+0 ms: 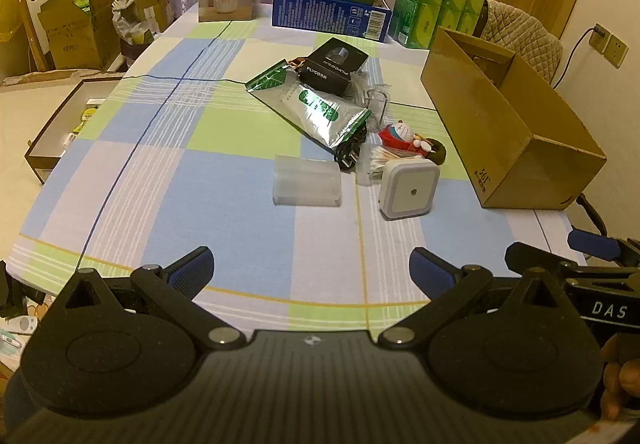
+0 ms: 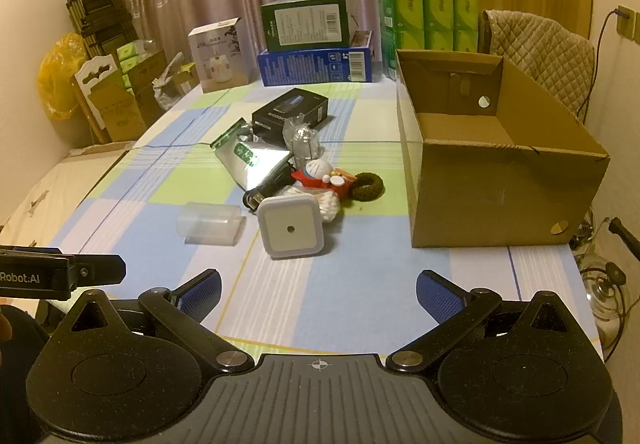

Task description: Organize objects

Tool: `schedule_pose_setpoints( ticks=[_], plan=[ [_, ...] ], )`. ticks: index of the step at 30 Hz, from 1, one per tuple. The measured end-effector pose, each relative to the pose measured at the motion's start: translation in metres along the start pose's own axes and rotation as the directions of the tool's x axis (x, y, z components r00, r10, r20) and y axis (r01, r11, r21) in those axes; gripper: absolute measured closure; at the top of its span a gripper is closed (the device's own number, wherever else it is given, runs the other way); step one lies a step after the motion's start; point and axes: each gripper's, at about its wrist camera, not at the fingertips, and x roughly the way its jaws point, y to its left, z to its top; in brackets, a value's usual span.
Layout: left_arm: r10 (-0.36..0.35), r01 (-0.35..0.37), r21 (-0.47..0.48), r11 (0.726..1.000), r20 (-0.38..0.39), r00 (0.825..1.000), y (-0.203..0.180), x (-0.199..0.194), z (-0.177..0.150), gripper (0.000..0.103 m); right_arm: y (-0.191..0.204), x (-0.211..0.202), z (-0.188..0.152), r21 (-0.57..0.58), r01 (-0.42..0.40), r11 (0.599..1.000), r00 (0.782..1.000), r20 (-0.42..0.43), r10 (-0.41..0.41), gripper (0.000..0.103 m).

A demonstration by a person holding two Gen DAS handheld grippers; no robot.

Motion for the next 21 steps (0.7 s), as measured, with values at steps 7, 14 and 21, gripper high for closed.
schedule_pose_setpoints(
  ticks=[7,14,21],
  plan=[
    [-0.002,0.002,-0.002,1.0,-0.001,1.0,-0.0012,0.0,-0.0006,0.001,-0.0019,-0.0011,-0.0017,0.006,-0.002,1.0,1.0,-0.001,0.002,0.002],
    [-0.003,0.003,-0.001,1.0,0.0,1.0,-0.0012,0.0,-0.0006,0.001,-0.0026,-0.0012,-0.0014,0.006,-0.001,1.0,1.0,-0.001,0.001,0.002],
    [-0.007,0.007,-0.002,1.0,0.0,1.0,-0.0021,0.0,-0.002,0.001,-0.0028,-0.001,-0.0019,0.007,-0.001,1.0,1.0,-0.001,0.001,0.002]
  ],
)
